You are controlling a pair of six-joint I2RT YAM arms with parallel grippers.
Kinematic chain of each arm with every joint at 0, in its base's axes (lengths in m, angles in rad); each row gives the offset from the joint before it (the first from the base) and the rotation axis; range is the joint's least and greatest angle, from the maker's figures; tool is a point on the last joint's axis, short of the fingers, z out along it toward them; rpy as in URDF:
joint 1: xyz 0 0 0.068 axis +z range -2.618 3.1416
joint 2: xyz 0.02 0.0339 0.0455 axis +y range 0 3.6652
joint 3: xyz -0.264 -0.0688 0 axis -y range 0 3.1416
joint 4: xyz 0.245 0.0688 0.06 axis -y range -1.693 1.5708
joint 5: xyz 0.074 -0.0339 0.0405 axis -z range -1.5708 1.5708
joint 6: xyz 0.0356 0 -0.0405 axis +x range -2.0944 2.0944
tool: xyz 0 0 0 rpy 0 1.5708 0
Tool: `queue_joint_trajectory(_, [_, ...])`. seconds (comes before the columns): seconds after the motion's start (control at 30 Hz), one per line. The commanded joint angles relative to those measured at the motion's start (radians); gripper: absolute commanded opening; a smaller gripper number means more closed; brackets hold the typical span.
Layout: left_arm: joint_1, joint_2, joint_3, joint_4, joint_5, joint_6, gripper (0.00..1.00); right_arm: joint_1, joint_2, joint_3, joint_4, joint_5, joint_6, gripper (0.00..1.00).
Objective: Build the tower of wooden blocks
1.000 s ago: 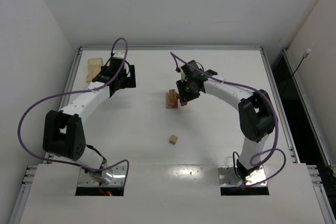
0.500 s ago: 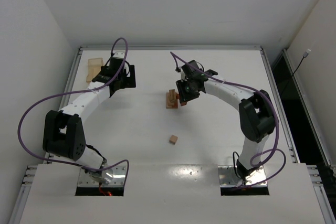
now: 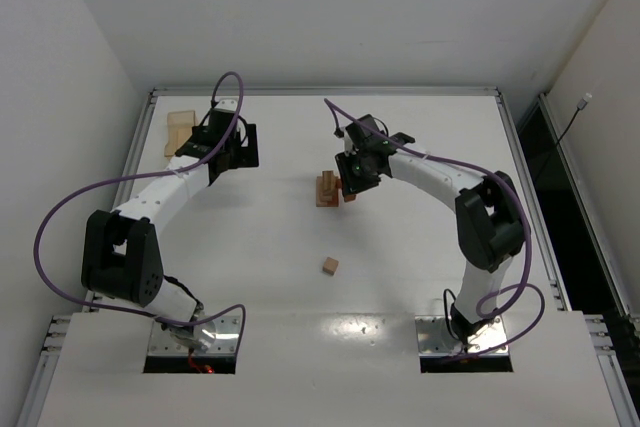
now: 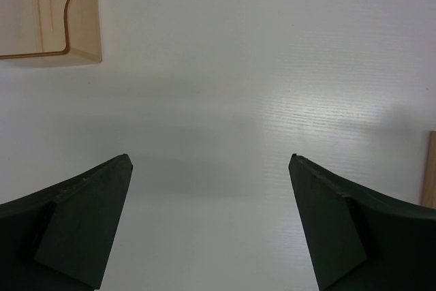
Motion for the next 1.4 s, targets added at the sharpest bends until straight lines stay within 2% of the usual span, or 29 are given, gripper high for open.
queue_joint_trajectory(0.0, [0.006,-0.036,-0.001,0.029,-0.018,-0.001,1.0,-0.004,-0.085,-0.016,0.02,0.081,0.026,0.0])
queue_joint_trajectory(0.2, [0.006,-0.045,-0.01,0.029,-0.043,-0.01,1.0,-0.033,-0.138,0.015,-0.01,0.255,0.121,0.0])
queue_joint_trajectory(0.23, [0.006,-0.045,-0.01,0.029,-0.052,-0.01,1.0,-0.033,-0.138,0.032,-0.026,0.275,0.188,0.0])
queue_joint_trajectory(0.57, [0.006,-0.054,-0.01,0.029,-0.072,-0.019,1.0,0.017,-0.003,0.295,-0.207,0.353,0.424,0.0])
queue_joint_trajectory(1.0, [0.006,-0.054,-0.01,0.029,-0.072,-0.019,1.0,0.16,0.086,0.401,-0.227,0.376,0.437,0.0])
queue_joint_trajectory(1.37, [0.006,-0.054,-0.01,0.029,-0.072,-0.019,1.0,0.191,0.137,0.411,-0.208,0.396,0.418,0.0])
